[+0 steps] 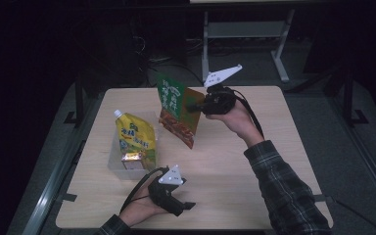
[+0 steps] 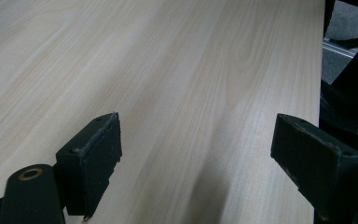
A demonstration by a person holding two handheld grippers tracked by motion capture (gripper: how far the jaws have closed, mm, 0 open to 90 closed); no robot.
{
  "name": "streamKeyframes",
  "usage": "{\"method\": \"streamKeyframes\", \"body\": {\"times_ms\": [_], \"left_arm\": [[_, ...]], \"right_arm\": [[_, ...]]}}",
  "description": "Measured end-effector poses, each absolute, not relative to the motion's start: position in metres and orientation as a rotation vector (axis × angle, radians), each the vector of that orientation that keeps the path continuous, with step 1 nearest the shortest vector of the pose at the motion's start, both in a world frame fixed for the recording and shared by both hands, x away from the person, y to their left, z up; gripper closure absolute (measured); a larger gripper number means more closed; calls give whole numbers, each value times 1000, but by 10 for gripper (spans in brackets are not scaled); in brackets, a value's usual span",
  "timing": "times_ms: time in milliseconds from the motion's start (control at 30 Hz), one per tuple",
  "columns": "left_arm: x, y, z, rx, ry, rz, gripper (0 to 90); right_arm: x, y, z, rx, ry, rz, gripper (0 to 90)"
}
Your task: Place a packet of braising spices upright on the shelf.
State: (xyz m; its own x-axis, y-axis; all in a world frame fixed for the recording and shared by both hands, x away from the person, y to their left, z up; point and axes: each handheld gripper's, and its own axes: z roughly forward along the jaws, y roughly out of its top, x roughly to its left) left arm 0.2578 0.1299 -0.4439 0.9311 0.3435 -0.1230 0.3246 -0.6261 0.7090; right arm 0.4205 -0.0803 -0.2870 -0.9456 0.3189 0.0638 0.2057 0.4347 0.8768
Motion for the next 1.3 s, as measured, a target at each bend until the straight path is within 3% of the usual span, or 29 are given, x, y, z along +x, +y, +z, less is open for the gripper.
{"method": "streamKeyframes", "body": {"times_ms": [467, 1300], "left_arm": [[260, 131, -444, 2305, 459, 40, 155], [260, 130, -445, 2306, 450, 41, 156]], "right_arm": [[441, -36, -278, 442, 2568, 1590, 900], [470, 40, -294, 497, 2591, 1607, 900]]}}
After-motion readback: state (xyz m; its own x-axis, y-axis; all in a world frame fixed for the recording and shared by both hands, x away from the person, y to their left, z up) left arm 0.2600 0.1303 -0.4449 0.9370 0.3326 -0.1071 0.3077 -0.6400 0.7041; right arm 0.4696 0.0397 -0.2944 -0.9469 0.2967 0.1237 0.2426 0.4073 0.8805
